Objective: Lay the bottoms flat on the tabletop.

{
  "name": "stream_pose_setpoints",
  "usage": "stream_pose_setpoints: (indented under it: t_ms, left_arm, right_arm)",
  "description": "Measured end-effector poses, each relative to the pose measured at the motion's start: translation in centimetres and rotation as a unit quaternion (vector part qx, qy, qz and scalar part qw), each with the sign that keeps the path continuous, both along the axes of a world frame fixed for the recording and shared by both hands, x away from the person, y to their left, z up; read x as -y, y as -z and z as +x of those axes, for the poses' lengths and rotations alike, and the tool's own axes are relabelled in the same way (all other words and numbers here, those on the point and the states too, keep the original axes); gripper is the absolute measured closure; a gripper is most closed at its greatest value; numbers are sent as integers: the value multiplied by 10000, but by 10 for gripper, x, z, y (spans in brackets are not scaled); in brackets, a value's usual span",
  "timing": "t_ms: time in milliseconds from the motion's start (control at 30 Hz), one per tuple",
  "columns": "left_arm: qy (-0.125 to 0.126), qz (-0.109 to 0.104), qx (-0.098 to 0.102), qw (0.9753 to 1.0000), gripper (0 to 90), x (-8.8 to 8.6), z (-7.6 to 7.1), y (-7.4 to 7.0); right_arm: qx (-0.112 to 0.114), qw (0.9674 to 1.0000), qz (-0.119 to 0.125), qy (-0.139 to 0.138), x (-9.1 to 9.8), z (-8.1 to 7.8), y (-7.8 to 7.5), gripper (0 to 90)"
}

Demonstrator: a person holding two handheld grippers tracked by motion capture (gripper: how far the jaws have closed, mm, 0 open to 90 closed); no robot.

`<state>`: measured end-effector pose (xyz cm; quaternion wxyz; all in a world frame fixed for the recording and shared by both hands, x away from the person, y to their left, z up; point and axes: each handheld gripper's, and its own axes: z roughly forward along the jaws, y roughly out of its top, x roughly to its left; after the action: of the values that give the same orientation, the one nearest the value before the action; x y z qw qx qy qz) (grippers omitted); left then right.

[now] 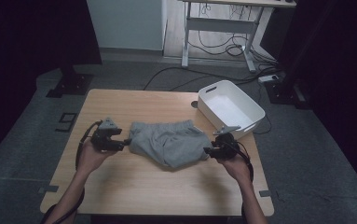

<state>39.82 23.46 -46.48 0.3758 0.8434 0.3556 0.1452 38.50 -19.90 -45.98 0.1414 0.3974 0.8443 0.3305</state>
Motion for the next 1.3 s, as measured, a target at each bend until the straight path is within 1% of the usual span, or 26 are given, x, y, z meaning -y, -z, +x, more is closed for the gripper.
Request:
stream_pose_setpoints:
  t_ms: [33, 100, 167, 233, 333, 400, 433, 533, 567, 600, 633, 700, 733, 767, 800, 900, 933, 967, 1000, 1033, 1067, 1100, 1133, 1167, 1233, 1300]
  left_arm:
    - [83, -31, -72, 9999, 309, 5, -1, 8]
    - [170, 28, -189, 9997, 290, 14, -2, 21]
    - [147, 214, -249, 9994, 251, 23, -1, 32]
    - [84, 393, -314, 9987, 251, 30, 2, 46]
    - [-25, 485, -428, 9979, 267, 34, 7, 62]
    - [-95, 637, -422, 9970, 351, 37, 10, 70]
    - [-90, 650, -303, 9974, 380, 37, 10, 71]
    - [-103, 669, -348, 9971, 598, 39, 14, 67]
    - [-73, 658, -357, 9972, 681, 40, 15, 66]
    - [-31, 710, -343, 9969, 741, 40, 15, 65]
    - [-2, 720, -316, 9969, 762, 40, 14, 62]
    - [62, 617, -210, 9979, 783, 37, 10, 51]
    - [88, 478, -124, 9987, 786, 33, 6, 37]
    - [97, 420, -42, 9991, 788, 30, 3, 27]
    - [103, 348, 120, 9993, 789, 24, -1, 12]
    - [46, 97, 572, 9983, 789, 7, -9, -37]
    - [-36, 115, 751, 9971, 789, 3, -7, -51]
    - [-83, 180, 823, 9964, 786, 2, -4, -57]
    - [-175, 254, 847, 9959, 780, 3, 4, -60]
    - [-260, 359, 737, 9963, 751, 4, 14, -57]
    - [-381, 499, 615, 9961, 703, 5, 24, -50]
    - [-482, 646, 437, 9958, 604, 6, 33, -41]
    - [-534, 766, 278, 9952, 496, 6, 38, -32]
    - [-547, 811, 174, 9951, 496, 5, 39, -23]
    - [-547, 776, 97, 9954, 431, 0, 30, -10]
    - [-472, 670, 38, 9966, 398, -6, 20, -5]
  right_arm:
    - [-37, 10000, -9, -66, -2, -1, 4, 498]
    - [-151, 9997, -20, -200, -7, -2, 13, 466]
    - [-199, 9994, -164, -239, -13, -3, 23, 426]
    - [-224, 9990, -310, -223, -16, -2, 33, 392]
    - [-305, 9986, -403, -136, -19, 1, 49, 386]
    - [-321, 9986, -407, -106, -21, 3, 57, 471]
    - [-301, 9987, -400, -56, -23, 4, 60, 528]
    - [-282, 9990, -347, 53, -26, 5, 64, 781]
    - [-311, 9991, -275, 17, -26, 6, 64, 850]
    - [-325, 9992, -221, -3, -27, 6, 63, 863]
    - [-298, 9993, -228, -26, -27, 4, 61, 868]
    - [-196, 9996, -211, -58, -26, -1, 52, 873]
    - [-125, 9998, -160, -49, -23, -5, 45, 874]
    - [-8, 10000, -73, -15, -18, -11, 33, 875]
    - [75, 10000, -13, 3, -14, -14, 24, 876]
    - [442, 9989, 92, 159, 4, -28, -14, 877]
    - [546, 9982, 130, 226, 10, -31, -25, 877]
    - [655, 9973, 144, 304, 14, -31, -36, 877]
    - [691, 9969, 135, 340, 16, -30, -41, 877]
    - [679, 9968, 141, 386, 16, -26, -43, 872]
    - [553, 9975, 155, 409, 16, -19, -41, 861]
    - [410, 9982, 143, 423, 14, -12, -35, 808]
    - [166, 9982, 38, 581, 12, -1, -17, 635]
    - [166, 9982, 38, 581, 12, -1, -17, 635]
    - [14, 9980, 62, 631, 13, 2, -1, 587]
    - [-149, 9983, 136, 538, 15, -2, 9, 562]
